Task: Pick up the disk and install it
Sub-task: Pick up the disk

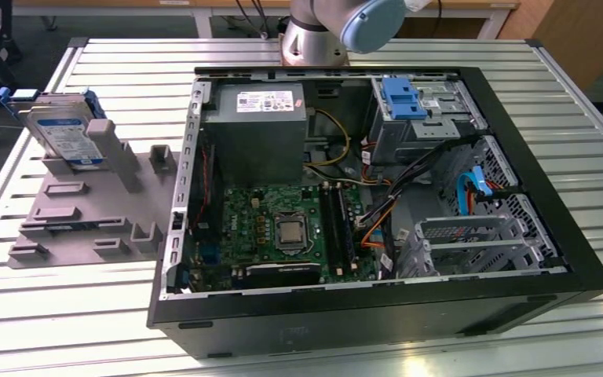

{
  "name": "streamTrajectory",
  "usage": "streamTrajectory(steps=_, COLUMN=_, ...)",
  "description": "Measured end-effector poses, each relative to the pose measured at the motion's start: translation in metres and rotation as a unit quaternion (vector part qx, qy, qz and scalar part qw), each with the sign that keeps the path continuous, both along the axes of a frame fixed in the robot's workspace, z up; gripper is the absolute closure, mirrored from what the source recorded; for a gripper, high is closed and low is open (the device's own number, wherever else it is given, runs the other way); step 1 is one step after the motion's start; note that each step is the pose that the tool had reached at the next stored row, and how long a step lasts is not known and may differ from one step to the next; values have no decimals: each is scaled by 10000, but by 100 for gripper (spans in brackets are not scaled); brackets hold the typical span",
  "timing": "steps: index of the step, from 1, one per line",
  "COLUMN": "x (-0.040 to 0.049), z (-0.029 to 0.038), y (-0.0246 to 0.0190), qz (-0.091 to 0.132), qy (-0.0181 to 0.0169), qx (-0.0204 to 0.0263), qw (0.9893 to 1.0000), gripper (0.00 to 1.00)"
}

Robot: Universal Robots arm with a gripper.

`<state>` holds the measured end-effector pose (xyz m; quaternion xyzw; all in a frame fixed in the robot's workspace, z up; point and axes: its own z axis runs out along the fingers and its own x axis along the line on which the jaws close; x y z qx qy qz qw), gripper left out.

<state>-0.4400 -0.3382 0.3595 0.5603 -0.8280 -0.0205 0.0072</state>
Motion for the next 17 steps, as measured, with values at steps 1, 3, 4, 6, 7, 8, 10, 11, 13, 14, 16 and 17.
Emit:
streamTrajectory(steps=1, x=0, z=0, y=0, qz=80, qy=-1, qx=0, qw=10000, gripper=89)
streamTrajectory(steps=3, x=0, z=-1, y=0, qz=243, qy=-3, qx=0, qw=9997, gripper=89)
streamTrajectory(steps=4, x=0, z=-1, y=0, qz=323, qy=-5, qx=0, qw=9995, gripper=89)
streamTrajectory(steps=6, x=0, z=-2, y=0, qz=481, qy=-8, qx=0, qw=9988, gripper=89)
streamTrajectory(steps=7, x=0, z=-2, y=0, qz=554, qy=-10, qx=0, qw=9985, gripper=89)
streamTrajectory(steps=8, x=0, z=-2, y=0, qz=618, qy=-13, qx=-1, qw=9981, gripper=89)
streamTrajectory(steps=10, x=0, z=-4, y=2, qz=720, qy=-26, qx=-1, qw=9974, gripper=89)
streamTrajectory(steps=11, x=0, z=-6, y=6, qz=744, qy=-43, qx=-2, qw=9972, gripper=89)
streamTrajectory(steps=13, x=0, z=-11, y=14, qz=765, qy=-79, qx=-4, qw=9970, gripper=89)
streamTrajectory(steps=14, x=0, z=-14, y=17, qz=800, qy=-85, qx=-5, qw=9968, gripper=89)
streamTrajectory(steps=16, x=1, z=-17, y=16, qz=967, qy=-85, qx=-4, qw=9953, gripper=89)
streamTrajectory(steps=17, x=1, z=-19, y=17, qz=1056, qy=-85, qx=-3, qw=9944, gripper=89)
